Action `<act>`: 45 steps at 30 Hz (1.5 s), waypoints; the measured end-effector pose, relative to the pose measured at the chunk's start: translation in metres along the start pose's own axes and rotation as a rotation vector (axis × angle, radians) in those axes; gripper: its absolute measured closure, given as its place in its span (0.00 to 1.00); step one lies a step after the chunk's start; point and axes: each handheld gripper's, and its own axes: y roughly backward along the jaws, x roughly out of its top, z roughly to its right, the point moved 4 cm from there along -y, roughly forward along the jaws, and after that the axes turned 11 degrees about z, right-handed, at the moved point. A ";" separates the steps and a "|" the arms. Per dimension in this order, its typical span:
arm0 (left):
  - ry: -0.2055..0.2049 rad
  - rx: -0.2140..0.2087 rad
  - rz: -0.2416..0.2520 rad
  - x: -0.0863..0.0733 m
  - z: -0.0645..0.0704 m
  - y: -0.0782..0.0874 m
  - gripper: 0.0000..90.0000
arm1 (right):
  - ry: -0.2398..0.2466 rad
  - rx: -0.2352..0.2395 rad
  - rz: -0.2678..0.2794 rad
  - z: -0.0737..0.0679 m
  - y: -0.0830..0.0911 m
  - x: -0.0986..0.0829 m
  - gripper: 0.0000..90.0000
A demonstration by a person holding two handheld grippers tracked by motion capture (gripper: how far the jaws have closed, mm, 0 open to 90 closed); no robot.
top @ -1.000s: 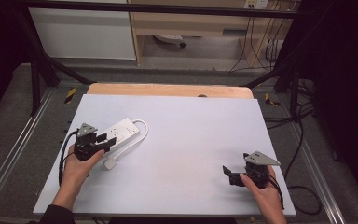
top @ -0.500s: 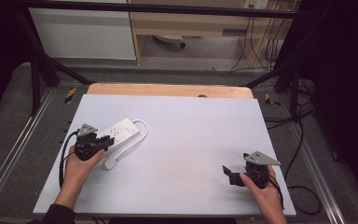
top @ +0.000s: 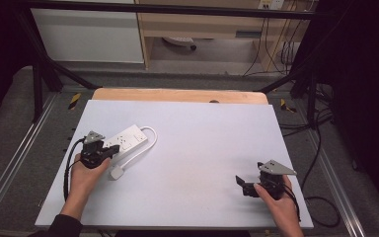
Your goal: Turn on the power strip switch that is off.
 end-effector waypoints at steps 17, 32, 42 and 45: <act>-0.027 0.019 -0.016 -0.003 -0.002 -0.005 1.00 | 0.001 0.001 -0.002 0.000 0.000 0.000 0.03; -0.018 0.018 -0.018 -0.004 -0.003 -0.006 1.00 | 0.001 0.000 -0.004 0.000 0.000 0.000 0.03; -0.002 0.005 -0.013 -0.005 -0.005 -0.005 1.00 | 0.002 0.001 -0.004 0.000 0.000 0.000 0.03; 0.003 0.002 -0.012 -0.005 -0.005 -0.005 1.00 | 0.004 0.001 -0.004 0.000 0.000 0.000 0.03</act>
